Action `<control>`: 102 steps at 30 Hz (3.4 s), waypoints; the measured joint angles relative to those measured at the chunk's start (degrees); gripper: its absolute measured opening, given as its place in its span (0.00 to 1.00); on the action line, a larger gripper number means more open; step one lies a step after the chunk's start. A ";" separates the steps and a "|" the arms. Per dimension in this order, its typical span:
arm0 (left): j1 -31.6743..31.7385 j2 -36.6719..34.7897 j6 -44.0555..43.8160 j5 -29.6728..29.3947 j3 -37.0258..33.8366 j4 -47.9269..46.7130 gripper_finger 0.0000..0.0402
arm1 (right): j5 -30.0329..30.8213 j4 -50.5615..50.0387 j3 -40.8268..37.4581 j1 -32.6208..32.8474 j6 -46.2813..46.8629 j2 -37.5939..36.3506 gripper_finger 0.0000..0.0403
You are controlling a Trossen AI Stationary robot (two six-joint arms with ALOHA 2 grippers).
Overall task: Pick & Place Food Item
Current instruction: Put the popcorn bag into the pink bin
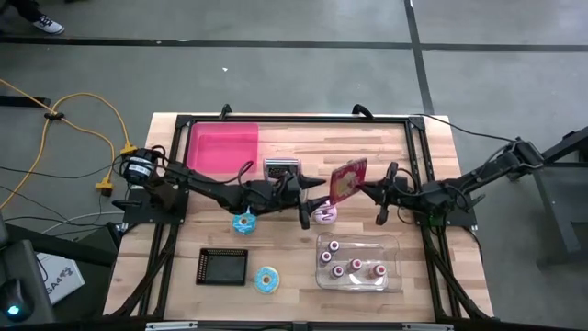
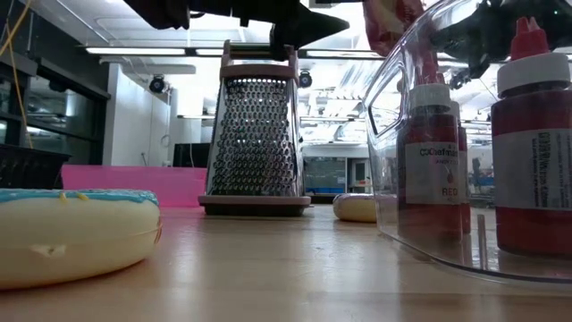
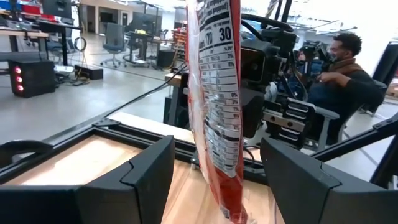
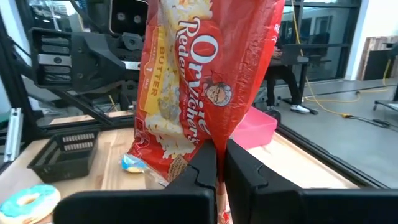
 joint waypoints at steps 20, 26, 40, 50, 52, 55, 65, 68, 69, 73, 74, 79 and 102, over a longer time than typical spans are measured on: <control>2.70 0.00 1.74 2.70 2.17 -0.23 0.58 | -2.20 4.74 3.61 -2.85 -2.41 11.38 0.01; 2.44 0.00 1.80 2.70 2.17 -0.25 0.58 | -2.23 4.70 5.85 -2.84 -3.34 14.77 0.01; 1.17 0.00 3.18 2.61 2.17 -0.07 0.26 | -2.31 4.70 6.29 -2.77 -2.69 15.92 0.01; 1.15 0.00 3.04 2.48 2.17 -0.08 0.04 | -2.31 4.70 6.29 -2.77 -2.69 15.92 0.01; 1.15 0.00 3.02 2.51 2.17 -0.08 0.04 | -2.30 4.70 6.29 -2.77 -2.69 15.92 0.01; 1.15 0.00 3.02 2.57 2.17 -0.08 0.03 | -2.62 4.68 6.29 -2.78 -2.69 15.92 0.01; 1.08 0.00 3.04 2.77 2.17 -0.08 0.03 | -3.62 4.66 6.29 -2.80 -3.80 15.92 0.05; 1.08 0.00 3.04 3.07 2.17 -0.11 0.03 | -4.72 4.69 6.29 -2.80 -6.33 15.92 0.13; 1.08 0.00 3.04 3.11 2.17 -0.14 0.03 | -4.93 4.72 6.29 -2.80 -6.75 15.92 0.17; 1.08 0.02 3.04 3.09 2.17 -0.23 0.03 | -4.89 4.72 6.29 -2.80 -6.77 15.92 0.32; 1.08 0.02 3.04 3.07 2.17 -0.21 0.03 | -4.90 4.72 6.29 -2.80 -6.77 15.92 0.35; 0.77 0.02 3.43 2.96 2.17 -0.17 0.03 | -4.87 4.72 6.29 -2.65 -6.75 15.90 0.48; -0.37 -9.95 7.84 -4.93 2.17 0.51 0.03 | 7.58 -4.28 6.29 11.62 -3.67 1.05 0.55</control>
